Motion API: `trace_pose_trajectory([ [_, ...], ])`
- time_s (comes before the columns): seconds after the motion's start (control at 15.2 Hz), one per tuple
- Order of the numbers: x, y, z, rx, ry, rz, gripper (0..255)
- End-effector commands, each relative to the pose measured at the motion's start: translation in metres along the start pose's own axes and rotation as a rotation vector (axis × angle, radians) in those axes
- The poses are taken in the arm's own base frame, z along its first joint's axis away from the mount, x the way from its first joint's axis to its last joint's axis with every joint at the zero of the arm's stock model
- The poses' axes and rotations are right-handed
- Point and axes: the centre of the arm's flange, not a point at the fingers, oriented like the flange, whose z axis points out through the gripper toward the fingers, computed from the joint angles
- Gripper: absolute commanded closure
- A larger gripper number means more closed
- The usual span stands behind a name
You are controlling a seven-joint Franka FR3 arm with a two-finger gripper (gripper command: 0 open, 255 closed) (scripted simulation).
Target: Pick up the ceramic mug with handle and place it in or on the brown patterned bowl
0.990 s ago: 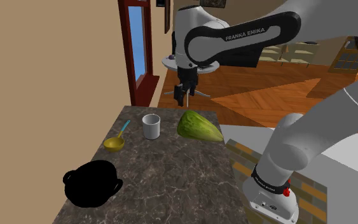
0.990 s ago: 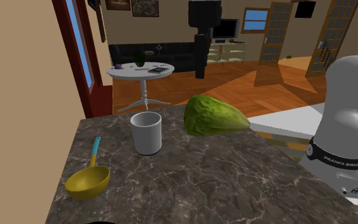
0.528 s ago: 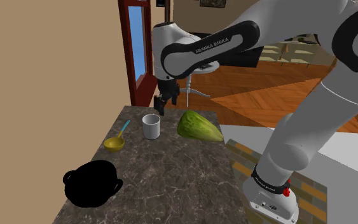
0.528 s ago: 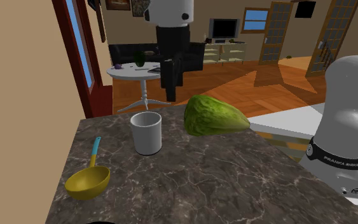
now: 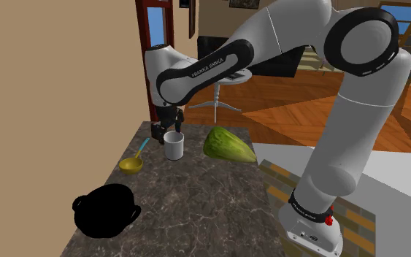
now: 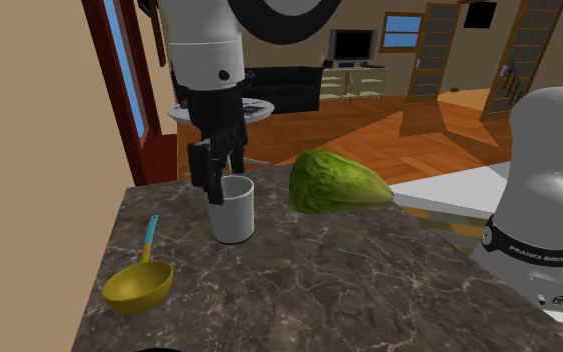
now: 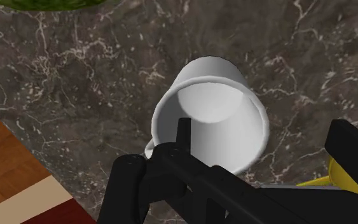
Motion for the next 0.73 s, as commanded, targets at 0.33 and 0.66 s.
trace_pose_trajectory([
  [0.33,0.015,-0.009,0.037,0.006,-0.002,0.002,0],
  [0.66,0.015,-0.009,0.05,0.006,-0.002,0.002,0],
])
